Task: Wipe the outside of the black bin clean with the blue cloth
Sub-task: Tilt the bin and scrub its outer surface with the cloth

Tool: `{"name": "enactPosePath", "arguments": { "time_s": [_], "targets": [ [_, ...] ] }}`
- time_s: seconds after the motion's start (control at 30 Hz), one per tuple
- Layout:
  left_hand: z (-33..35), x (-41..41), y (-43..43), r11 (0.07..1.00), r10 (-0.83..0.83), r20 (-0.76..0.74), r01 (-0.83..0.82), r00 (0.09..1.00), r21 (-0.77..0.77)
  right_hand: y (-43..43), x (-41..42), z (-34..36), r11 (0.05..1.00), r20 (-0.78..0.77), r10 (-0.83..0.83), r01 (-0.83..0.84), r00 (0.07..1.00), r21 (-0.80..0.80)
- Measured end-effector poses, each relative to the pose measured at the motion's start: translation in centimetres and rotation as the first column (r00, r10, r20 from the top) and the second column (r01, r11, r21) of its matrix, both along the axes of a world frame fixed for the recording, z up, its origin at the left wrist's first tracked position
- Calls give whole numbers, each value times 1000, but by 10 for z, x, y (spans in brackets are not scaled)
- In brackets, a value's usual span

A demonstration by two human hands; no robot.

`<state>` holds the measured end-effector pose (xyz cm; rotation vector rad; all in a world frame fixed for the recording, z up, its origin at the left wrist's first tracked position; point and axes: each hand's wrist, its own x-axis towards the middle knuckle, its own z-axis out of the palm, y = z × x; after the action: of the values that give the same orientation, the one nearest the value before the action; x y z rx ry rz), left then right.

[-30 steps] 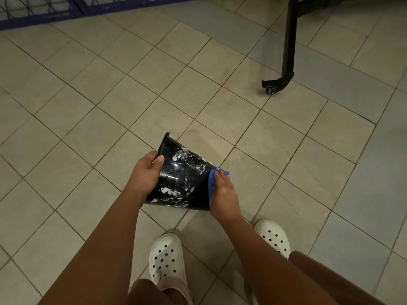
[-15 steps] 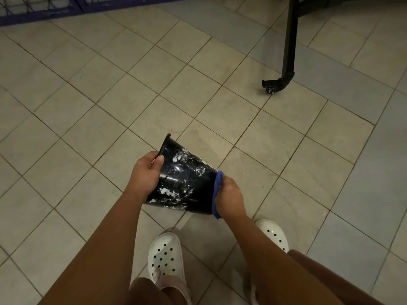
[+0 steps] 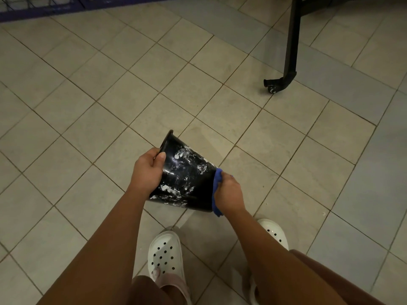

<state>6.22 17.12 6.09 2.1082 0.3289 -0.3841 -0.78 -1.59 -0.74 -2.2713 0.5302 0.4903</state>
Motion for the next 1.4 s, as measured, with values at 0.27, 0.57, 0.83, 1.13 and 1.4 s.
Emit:
{"name": "enactPosePath", "arguments": {
  "time_s": [0.27, 0.57, 0.83, 1.13, 1.4],
  "targets": [
    [-1, -1, 3, 999, -25, -11, 25, 1000, -28, 16, -9, -4, 984, 319, 158, -124, 934, -124],
    [-7, -2, 5, 999, 7, 22, -8, 1000, 31, 1, -13, -1, 993, 77, 66, -58, 995, -101],
    [-6, -2, 5, 999, -34, 36, 33, 999, 34, 0, 0, -6, 992, 239, 129, -125, 962, -34],
    [-10, -2, 3, 992, -71, 51, 65, 996, 110, 22, -10, 7, 985, 97, 69, -53, 993, -163],
    [-10, -3, 3, 992, -34, 42, 28, 999, 120, -3, 3, -15, 999, 103, 37, -34, 994, -24]
  ]
}}
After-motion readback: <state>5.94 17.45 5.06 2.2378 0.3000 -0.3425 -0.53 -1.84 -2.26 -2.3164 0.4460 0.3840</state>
